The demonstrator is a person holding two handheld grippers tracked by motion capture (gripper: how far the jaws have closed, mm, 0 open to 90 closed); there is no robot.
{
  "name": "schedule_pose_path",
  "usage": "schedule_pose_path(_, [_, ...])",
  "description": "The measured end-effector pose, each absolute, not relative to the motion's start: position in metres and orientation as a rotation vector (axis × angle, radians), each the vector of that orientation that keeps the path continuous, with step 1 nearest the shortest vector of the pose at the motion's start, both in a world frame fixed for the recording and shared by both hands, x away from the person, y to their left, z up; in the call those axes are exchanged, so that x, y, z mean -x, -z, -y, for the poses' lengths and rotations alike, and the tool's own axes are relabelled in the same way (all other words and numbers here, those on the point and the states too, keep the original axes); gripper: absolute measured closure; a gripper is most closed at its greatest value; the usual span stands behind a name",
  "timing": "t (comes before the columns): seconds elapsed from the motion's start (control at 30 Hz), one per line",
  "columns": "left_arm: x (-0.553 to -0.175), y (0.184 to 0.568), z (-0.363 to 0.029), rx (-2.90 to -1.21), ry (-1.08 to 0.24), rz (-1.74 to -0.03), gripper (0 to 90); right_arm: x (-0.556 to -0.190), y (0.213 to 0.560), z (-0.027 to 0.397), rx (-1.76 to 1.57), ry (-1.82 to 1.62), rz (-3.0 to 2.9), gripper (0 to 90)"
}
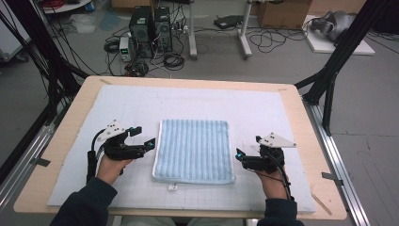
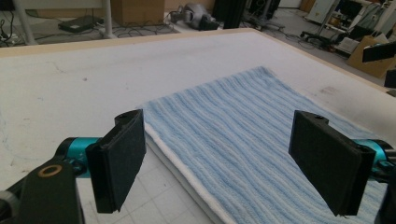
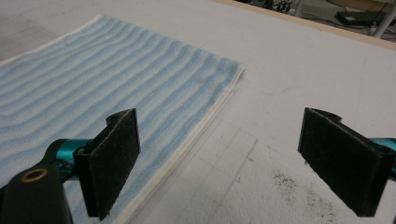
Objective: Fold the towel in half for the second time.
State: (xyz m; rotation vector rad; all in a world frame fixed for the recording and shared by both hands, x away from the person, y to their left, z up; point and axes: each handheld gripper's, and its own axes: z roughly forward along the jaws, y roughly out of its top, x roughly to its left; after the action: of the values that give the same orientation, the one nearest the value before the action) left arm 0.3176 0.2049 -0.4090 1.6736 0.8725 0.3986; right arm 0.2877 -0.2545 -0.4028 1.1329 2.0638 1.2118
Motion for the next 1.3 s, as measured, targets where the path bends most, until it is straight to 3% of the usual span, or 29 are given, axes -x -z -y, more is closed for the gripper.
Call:
schedule_pose_path(0.6, [-0.385,0.404,-0.187,-1.749,-0.351,-0.929,21.9,-0.36,0.399,0.239,-1.218,-1.184,-2.151,12.1])
schedule_pose_path(0.97, [-0.424,0.429,-0.178,-1.779,-0.336,-1.056,23.8,-0.413,0.412,0.22,-1.266,-1.103,-2.23,21.2])
schedule_pose_path(1.07, [-0.43,0.434,-0.181,-1.758,-0.339,-1.109,23.5,-0.419,0.417,0.217,-1.271,-1.106,-2.249,26.6])
schedule_pose_path(1.3, [-0.44,0.444,-0.177,-1.791,-0.322,-1.13,28.9,-0.427,0.421,0.211,-1.291,-1.107,-2.252,28.8])
